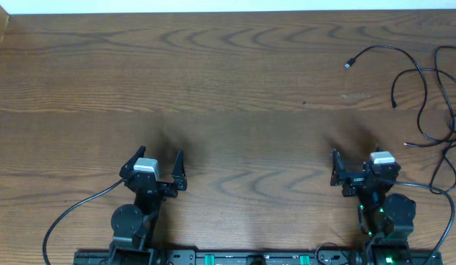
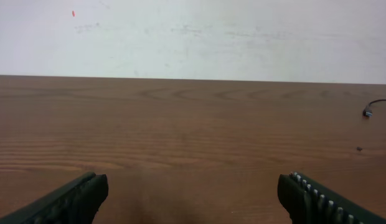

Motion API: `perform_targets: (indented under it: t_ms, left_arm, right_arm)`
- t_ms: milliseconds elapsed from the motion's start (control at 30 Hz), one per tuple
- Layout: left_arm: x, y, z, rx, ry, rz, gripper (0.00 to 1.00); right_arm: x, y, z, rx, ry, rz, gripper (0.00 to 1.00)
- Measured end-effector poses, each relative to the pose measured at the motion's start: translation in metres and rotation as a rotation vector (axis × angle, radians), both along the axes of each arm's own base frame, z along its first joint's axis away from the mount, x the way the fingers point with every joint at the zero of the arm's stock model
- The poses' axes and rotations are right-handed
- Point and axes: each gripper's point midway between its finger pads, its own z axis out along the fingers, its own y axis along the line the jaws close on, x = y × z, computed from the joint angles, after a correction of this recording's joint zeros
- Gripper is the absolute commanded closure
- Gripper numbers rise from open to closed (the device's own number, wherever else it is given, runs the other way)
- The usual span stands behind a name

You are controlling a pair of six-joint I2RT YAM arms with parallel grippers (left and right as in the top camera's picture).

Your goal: Untangle cables

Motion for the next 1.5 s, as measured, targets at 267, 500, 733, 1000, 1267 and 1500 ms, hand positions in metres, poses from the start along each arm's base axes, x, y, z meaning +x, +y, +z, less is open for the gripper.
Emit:
perform_targets:
  t_ms: [267,500,733,1000,1267,1500]
  left_arm:
    - [0.000,0.000,0.000,0.000,0.000,0.000,0.08]
    - [0.000,0.000,0.000,0.000,0.000,0.000,0.08]
    - [0.000,0.000,0.000,0.000,0.000,0.000,0.08]
    - [0.000,0.000,0.000,0.000,0.000,0.000,0.08]
    - [0.000,0.000,0.000,0.000,0.000,0.000,0.08]
    - [0.000,0.000,0.000,0.000,0.000,0.000,0.07]
  right_arm:
    - [-0.003,-0.006,0.030,-0.002,-0.131,-0.030,0.01]
    - [-0.004,-0.017,0.033,0.046,-0.143,-0.096,0.01]
    - [-0.004,-0.019,0.033,0.062,-0.141,-0.113,0.01]
    - [-0.004,-0.019,0.033,0.065,-0.142,-0.113,0.01]
    - [-0.004,-0.019,0.033,0.023,-0.144,-0.103,0.01]
    - [-0.003,-0.019,0.032,0.009,-0.139,-0.100,0.01]
